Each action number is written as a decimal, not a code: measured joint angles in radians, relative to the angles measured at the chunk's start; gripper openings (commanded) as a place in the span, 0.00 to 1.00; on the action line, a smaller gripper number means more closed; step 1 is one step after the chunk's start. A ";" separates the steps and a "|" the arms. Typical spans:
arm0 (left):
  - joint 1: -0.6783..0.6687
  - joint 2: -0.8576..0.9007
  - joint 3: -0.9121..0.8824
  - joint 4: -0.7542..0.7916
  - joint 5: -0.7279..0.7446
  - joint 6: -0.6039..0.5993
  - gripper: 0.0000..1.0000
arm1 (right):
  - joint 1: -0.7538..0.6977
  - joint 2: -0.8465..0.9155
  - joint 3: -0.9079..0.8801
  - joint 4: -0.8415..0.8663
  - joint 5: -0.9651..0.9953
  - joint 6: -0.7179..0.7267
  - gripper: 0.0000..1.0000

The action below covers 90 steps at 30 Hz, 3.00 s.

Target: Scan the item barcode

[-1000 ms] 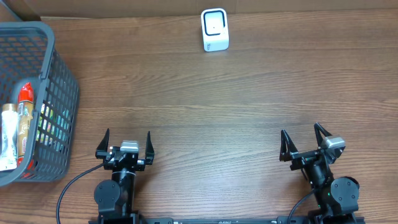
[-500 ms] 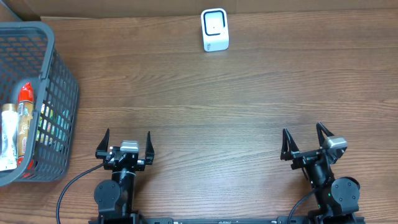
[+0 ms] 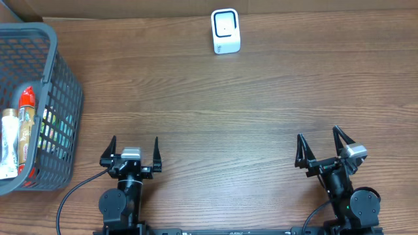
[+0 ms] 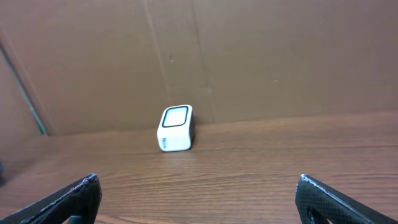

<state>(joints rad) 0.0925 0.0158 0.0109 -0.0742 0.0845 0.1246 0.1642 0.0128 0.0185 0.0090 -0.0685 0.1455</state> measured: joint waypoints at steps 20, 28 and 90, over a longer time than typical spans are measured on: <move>0.000 0.230 0.531 -0.410 0.122 -0.190 1.00 | 0.000 0.471 0.477 -0.114 -0.090 -0.071 1.00; 0.000 0.655 1.002 -0.671 0.134 -0.198 1.00 | 0.000 0.824 0.862 -0.386 -0.163 -0.128 1.00; 0.732 1.472 2.159 -1.211 0.498 -0.597 0.73 | -0.001 1.292 1.484 -0.938 -0.216 -0.146 1.00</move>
<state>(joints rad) 0.8246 1.4876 2.1696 -1.2854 0.5827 -0.4728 0.1635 1.3052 1.5021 -0.9295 -0.2844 -0.0006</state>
